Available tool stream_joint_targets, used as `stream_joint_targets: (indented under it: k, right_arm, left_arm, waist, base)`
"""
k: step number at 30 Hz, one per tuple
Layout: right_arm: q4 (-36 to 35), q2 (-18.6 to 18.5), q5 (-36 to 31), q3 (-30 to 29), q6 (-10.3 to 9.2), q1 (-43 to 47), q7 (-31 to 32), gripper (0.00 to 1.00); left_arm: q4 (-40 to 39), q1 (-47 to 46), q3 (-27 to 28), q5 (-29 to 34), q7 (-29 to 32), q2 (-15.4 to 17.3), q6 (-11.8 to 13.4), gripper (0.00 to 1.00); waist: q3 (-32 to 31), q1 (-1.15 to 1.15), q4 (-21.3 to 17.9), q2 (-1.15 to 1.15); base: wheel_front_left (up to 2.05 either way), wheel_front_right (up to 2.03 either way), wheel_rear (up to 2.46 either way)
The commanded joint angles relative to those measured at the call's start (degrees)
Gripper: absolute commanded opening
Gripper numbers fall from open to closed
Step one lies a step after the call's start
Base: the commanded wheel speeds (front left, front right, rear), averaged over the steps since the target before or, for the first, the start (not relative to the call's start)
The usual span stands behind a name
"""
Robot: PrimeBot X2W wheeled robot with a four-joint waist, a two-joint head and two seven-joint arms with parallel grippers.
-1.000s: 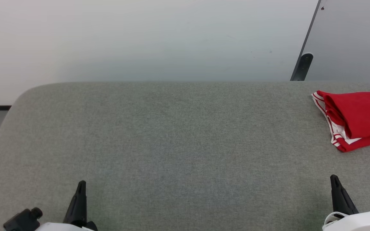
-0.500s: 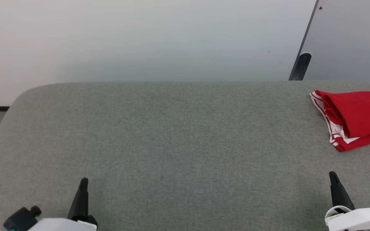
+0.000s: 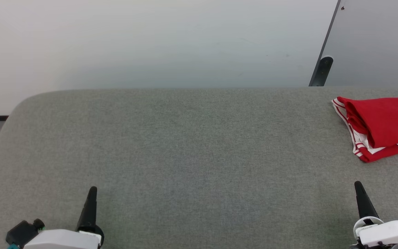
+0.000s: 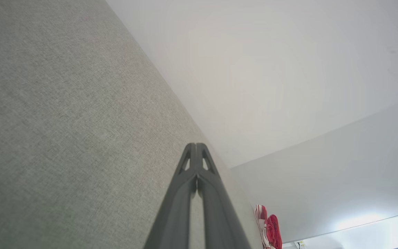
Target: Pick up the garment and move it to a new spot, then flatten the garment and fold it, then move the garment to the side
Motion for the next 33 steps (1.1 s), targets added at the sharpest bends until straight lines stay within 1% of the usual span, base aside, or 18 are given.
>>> stream_joint_targets:
  k: [1, 17, 33]
  right_arm:
    - [-0.6, 0.1, 2.2, -0.3, -0.02, -1.3, 0.5, 0.0]
    - [-0.5, 0.7, 12.1, -0.8, -0.03, -1.9, 2.9, 0.0]
    - [-0.5, 1.1, 20.0, -1.3, -0.03, -2.6, 4.9, 0.0]
  left_arm:
    - [-0.3, -1.0, 0.4, -1.6, 0.4, -0.1, -0.1, 0.0]
    - [0.5, -2.4, 1.0, -9.6, 2.9, -1.2, -0.1, 0.0]
    - [1.1, -3.5, 1.6, -16.1, 4.9, -2.3, -0.1, 0.0]
  waist:
    - [0.0, 0.0, 0.0, 0.0]
    - [0.0, 0.0, -0.4, 0.0]
    - [0.0, 0.0, -0.8, 0.0]
  base:
    - [0.0, 0.0, 0.0]
    - [0.0, 0.0, 0.0]
    - [0.0, 0.0, 0.0]
